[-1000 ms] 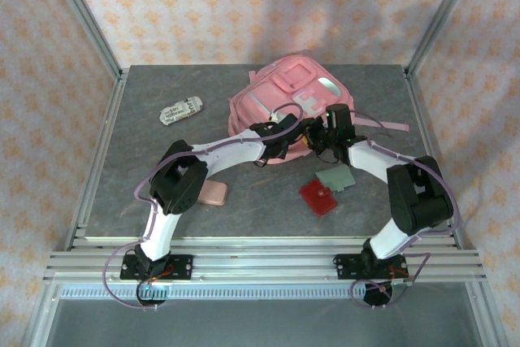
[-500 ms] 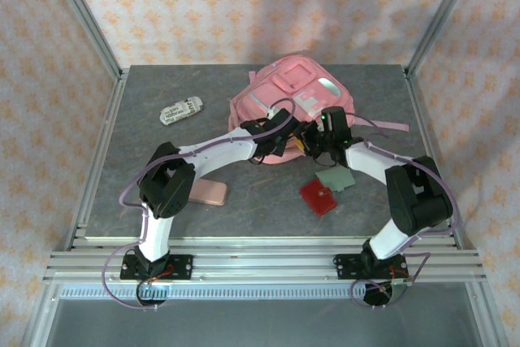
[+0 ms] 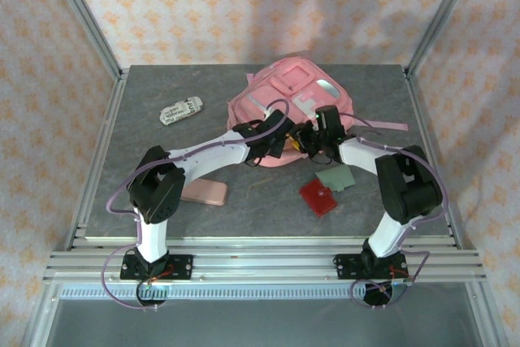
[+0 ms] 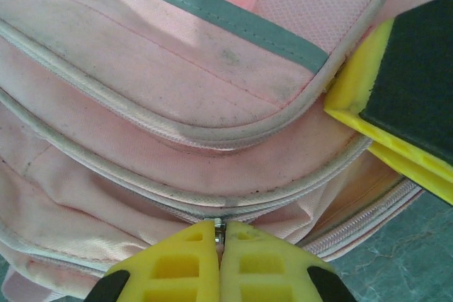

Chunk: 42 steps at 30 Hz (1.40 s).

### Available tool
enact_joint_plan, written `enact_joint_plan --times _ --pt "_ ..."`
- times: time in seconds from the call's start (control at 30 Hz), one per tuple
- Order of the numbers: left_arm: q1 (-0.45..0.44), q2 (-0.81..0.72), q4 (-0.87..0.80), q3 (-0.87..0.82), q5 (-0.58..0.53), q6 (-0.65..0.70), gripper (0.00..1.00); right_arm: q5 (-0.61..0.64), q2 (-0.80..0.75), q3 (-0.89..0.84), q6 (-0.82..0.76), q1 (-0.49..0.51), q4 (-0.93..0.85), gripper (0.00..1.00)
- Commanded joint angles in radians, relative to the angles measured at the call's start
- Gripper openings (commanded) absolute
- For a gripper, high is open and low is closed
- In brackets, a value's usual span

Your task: Pack books, pencil case, and school supplies into a backpack

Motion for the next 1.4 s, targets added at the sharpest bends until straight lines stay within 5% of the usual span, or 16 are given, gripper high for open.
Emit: enact_joint_plan --times 0.0,0.1,0.27,0.57,0.77,0.97,1.13,1.37 --pt "-0.007 -0.044 0.004 -0.023 -0.025 0.011 0.00 0.031 0.033 0.042 0.009 0.005 0.067 0.12" --pt "-0.005 -0.059 0.007 -0.055 -0.074 0.020 0.00 0.057 0.020 0.028 0.003 0.003 0.068 0.00" --pt "0.041 -0.098 0.014 -0.125 -0.178 0.042 0.00 0.089 -0.041 -0.028 -0.003 -0.020 0.077 0.00" --pt "0.176 -0.167 0.080 -0.208 -0.186 0.040 0.00 0.088 -0.114 -0.075 -0.003 -0.049 0.088 0.00" --pt "0.159 -0.180 0.079 -0.225 -0.054 0.010 0.00 0.031 -0.096 -0.021 -0.047 -0.101 0.048 0.00" --pt "0.052 -0.233 0.119 -0.263 0.092 -0.060 0.00 0.027 -0.065 0.070 -0.128 -0.170 -0.059 0.00" --pt "-0.025 -0.201 0.197 -0.228 0.153 -0.108 0.00 0.012 -0.028 0.128 -0.147 -0.193 -0.107 0.29" --pt "-0.036 -0.139 0.277 -0.195 0.158 -0.135 0.00 -0.042 -0.132 0.017 -0.050 -0.118 -0.028 0.40"
